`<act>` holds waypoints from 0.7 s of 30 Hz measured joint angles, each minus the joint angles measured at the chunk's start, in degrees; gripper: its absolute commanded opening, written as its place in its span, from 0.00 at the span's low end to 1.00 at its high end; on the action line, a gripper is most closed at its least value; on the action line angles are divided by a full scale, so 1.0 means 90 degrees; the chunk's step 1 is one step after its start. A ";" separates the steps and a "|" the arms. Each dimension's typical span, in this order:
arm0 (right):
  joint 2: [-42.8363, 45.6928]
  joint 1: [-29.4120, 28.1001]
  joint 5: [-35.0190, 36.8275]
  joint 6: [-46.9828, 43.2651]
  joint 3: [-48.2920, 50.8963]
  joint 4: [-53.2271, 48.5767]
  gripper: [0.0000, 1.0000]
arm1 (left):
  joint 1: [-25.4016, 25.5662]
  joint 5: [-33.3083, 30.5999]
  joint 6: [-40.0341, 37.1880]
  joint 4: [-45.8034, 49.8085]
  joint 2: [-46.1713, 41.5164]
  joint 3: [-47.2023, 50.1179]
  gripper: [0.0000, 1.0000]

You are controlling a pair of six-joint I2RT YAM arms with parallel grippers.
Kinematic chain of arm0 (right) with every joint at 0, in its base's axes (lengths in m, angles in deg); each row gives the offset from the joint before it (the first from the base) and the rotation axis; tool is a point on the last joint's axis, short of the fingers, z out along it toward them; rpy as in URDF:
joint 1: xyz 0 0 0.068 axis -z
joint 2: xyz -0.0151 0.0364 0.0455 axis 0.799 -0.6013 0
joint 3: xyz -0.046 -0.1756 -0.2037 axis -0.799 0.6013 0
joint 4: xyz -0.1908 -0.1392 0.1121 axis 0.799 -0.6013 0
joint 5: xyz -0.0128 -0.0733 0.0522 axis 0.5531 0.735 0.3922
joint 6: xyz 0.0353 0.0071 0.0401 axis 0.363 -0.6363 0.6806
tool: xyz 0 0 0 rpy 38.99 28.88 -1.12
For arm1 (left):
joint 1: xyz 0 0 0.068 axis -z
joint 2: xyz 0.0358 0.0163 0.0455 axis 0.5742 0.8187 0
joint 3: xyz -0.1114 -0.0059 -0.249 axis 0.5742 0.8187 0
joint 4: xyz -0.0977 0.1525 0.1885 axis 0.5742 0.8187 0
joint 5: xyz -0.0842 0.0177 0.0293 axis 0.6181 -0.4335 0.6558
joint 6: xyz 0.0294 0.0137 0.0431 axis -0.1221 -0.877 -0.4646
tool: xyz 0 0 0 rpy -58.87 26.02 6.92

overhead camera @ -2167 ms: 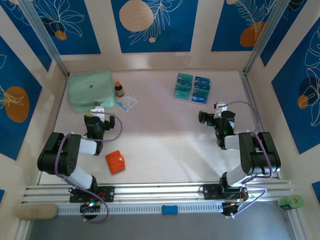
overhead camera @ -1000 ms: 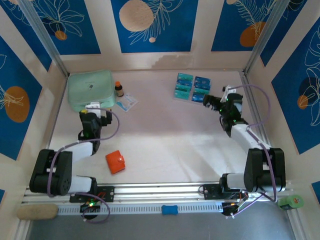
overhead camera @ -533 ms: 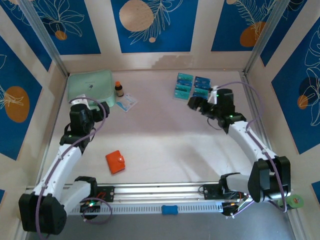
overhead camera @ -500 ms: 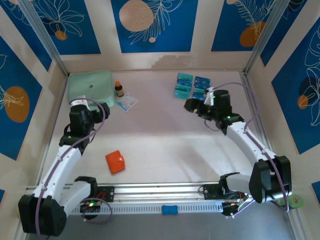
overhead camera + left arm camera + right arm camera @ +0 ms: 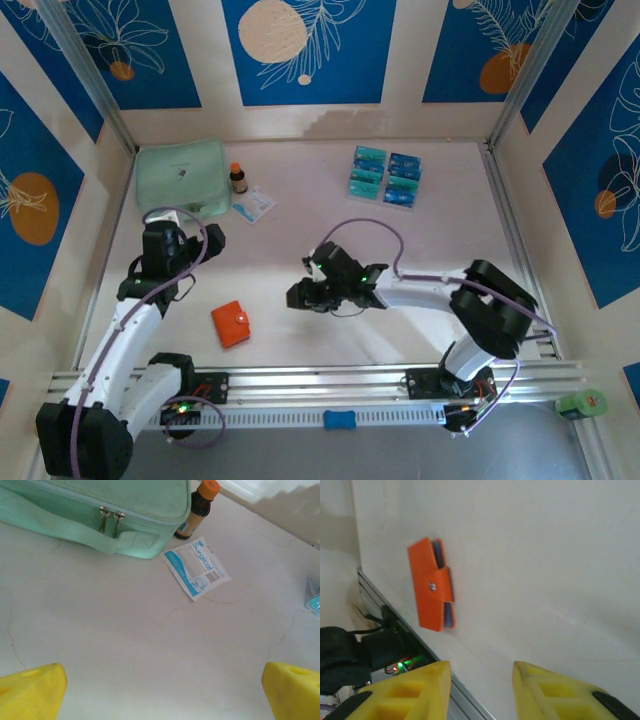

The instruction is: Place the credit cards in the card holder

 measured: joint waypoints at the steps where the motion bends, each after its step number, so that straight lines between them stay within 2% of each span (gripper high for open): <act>1: -0.0131 -0.0041 -0.0022 0.0114 -0.0005 0.0095 0.35 | 0.0000 0.0017 0.0022 0.0005 0.0017 0.0000 1.00; 8: -0.0886 -0.0355 -0.0262 0.0658 -0.0260 0.0726 0.34 | 0.0000 0.0022 0.0022 0.0017 0.0083 0.0007 1.00; 21: -0.1778 -0.0971 -0.0549 0.1112 -0.0935 0.1345 0.38 | 0.0000 0.0022 0.0022 0.0017 0.0078 0.0012 1.00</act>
